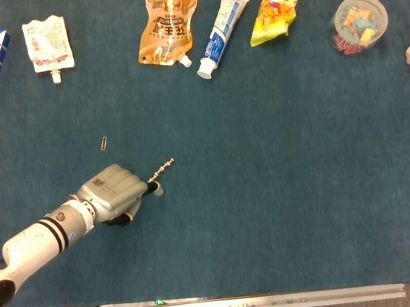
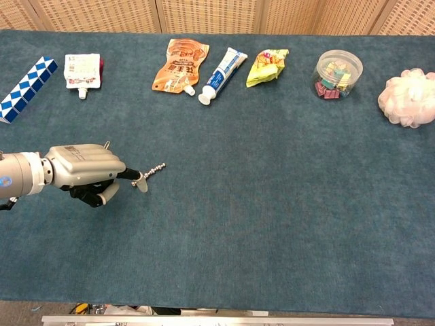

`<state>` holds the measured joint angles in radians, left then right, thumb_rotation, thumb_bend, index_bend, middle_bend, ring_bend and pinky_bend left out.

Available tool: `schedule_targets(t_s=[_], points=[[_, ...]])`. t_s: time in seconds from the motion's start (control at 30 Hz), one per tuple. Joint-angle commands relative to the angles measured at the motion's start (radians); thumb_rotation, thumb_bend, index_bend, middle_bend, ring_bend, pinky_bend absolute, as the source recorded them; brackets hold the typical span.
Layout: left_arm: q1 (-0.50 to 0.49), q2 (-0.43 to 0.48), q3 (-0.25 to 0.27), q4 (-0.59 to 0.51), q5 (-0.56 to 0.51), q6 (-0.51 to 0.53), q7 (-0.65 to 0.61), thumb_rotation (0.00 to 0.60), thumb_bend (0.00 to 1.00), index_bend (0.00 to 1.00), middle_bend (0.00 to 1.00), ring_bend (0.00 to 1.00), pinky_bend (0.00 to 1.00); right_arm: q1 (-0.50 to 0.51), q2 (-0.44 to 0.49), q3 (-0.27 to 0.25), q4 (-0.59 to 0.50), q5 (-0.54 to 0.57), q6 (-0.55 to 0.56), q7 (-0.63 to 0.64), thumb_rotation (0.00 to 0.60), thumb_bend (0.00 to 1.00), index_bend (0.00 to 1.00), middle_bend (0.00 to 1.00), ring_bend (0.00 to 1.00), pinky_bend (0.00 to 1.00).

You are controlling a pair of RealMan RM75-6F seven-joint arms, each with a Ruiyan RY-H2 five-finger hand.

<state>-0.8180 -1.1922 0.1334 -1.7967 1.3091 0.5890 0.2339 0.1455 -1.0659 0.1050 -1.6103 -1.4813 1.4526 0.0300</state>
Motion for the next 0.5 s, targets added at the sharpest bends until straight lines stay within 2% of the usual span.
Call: schedule_targets(t_s=[0.03, 0.5], points=[[0.001, -0.012, 0.005, 0.017, -0.010, -0.001, 0.013, 0.600, 0.81, 0.22, 1.00, 1.00, 0.94, -0.002, 0.001, -0.001, 0.000, -0.001, 0.002, 0.002, 0.600, 0.29, 0.40, 0.40, 0.32, 0.30], [0.010, -0.004, 0.011, 0.057, -0.078, 0.018, 0.044, 0.600, 0.81, 0.22, 1.00, 1.00, 0.94, -0.011, 0.005, -0.005, -0.012, -0.008, 0.015, -0.006, 0.600, 0.29, 0.40, 0.40, 0.32, 0.30]])
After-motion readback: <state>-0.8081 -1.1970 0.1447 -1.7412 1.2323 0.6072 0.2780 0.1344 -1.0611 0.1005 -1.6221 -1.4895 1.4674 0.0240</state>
